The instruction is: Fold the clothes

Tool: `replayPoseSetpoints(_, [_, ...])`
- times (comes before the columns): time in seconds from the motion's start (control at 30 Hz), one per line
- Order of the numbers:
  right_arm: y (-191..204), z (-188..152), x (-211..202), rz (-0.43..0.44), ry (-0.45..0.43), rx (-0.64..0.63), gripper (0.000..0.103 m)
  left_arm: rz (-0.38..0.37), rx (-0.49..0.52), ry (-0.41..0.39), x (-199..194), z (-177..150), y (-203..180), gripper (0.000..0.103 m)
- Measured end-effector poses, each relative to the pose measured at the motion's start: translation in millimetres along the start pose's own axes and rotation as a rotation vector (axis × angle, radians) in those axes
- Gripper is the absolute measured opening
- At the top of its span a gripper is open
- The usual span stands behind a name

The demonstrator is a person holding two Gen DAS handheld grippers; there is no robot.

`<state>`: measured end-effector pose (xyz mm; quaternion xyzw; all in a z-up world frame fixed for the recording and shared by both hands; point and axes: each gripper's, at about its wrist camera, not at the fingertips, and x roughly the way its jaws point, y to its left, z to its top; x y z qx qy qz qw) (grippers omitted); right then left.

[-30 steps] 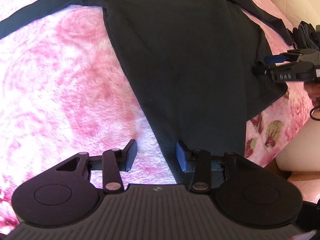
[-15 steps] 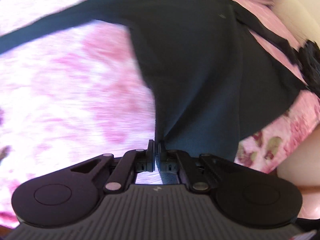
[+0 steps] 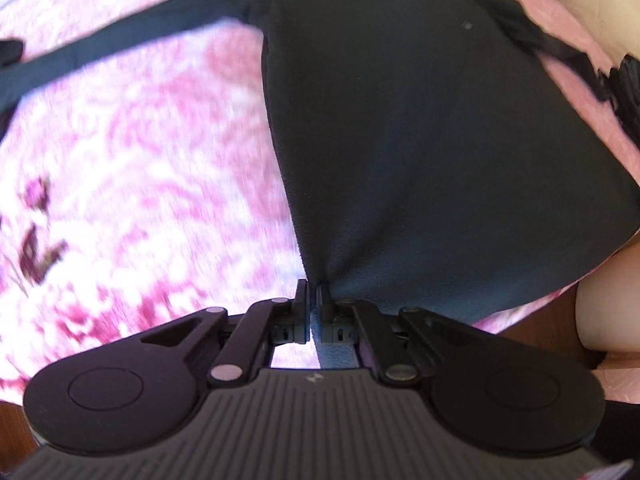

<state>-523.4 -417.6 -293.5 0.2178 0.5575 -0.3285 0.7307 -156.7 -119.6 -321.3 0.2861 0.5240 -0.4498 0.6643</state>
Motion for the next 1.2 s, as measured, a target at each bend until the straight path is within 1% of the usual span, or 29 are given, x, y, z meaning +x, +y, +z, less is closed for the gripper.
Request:
replayPoseSetpoints(0.03, [1,-6,3,-0.006,0.016,-0.007,0.002,0.003,0.005,0.011,4,-2,-1,0.001])
replayPoseSetpoints(0.13, [4,-7,11,-0.013,0.050,-0.014,0.003,0.015,0.029,0.022,-1,-3,2,0.002])
replayPoseSetpoints(0.17, [6,-6,12,-0.009,0.066,-0.015,0.003,0.019,0.037,0.026,-3,-3,3,0.005])
replayPoseSetpoints(0.23, [9,-7,15,-0.025,0.093,-0.014,0.003,0.026,0.053,0.033,-6,-4,5,0.007])
replayPoseSetpoints(0.33, [7,-6,16,-0.116,0.141,0.003,0.003,0.038,0.077,0.045,-11,-4,7,0.008])
replayPoseSetpoints(0.4, [0,0,12,-0.170,0.133,0.041,0.004,0.056,0.106,0.034,-18,0,9,0.008])
replayPoseSetpoints(0.47, [-7,13,3,-0.184,0.098,0.066,0.005,0.068,0.136,0.002,-29,12,7,0.008])
replayPoseSetpoints(0.57, [-17,42,-6,-0.215,0.023,0.050,0.006,0.065,0.157,-0.054,-37,40,-3,0.010])
replayPoseSetpoints(0.67, [-32,79,-10,-0.270,-0.080,0.007,0.007,0.036,0.189,-0.094,-33,73,-29,0.012])
replayPoseSetpoints(0.73, [-47,106,-9,-0.282,-0.135,-0.026,0.007,0.019,0.224,-0.115,-26,95,-52,0.012])
replayPoseSetpoints(0.77, [-58,120,-7,-0.261,-0.137,-0.034,0.006,0.018,0.244,-0.124,-22,106,-66,0.012])
replayPoseSetpoints(0.8, [-71,134,-4,-0.210,-0.146,-0.030,0.006,0.019,0.256,-0.129,-17,116,-81,0.012])
replayPoseSetpoints(0.87, [-92,160,6,-0.164,-0.164,-0.069,0.006,0.019,0.252,-0.139,-10,134,-111,0.012])
replayPoseSetpoints(0.93, [-109,181,25,-0.177,-0.191,-0.132,0.007,0.020,0.223,-0.136,-2,149,-142,0.012])
replayPoseSetpoints(0.97, [-116,190,37,-0.183,-0.190,-0.159,0.008,0.019,0.208,-0.124,6,157,-157,0.012])
replayPoseSetpoints(1.0, [-123,198,50,-0.182,-0.189,-0.189,0.015,0.018,0.198,-0.110,18,166,-171,0.012])
replayPoseSetpoints(1.03, [-130,203,62,-0.172,-0.187,-0.215,0.042,0.017,0.196,-0.098,24,171,-188,0.012])
replayPoseSetpoints(1.07, [-137,208,75,-0.163,-0.184,-0.241,0.065,0.015,0.193,-0.087,29,177,-205,0.012])
replayPoseSetpoints(1.1, [-144,213,87,-0.159,-0.180,-0.265,0.067,0.010,0.192,-0.078,33,182,-221,0.012])
replayPoseSetpoints(1.2, [-161,223,113,-0.122,-0.165,-0.292,0.067,-0.009,0.202,-0.050,49,197,-266,0.013])
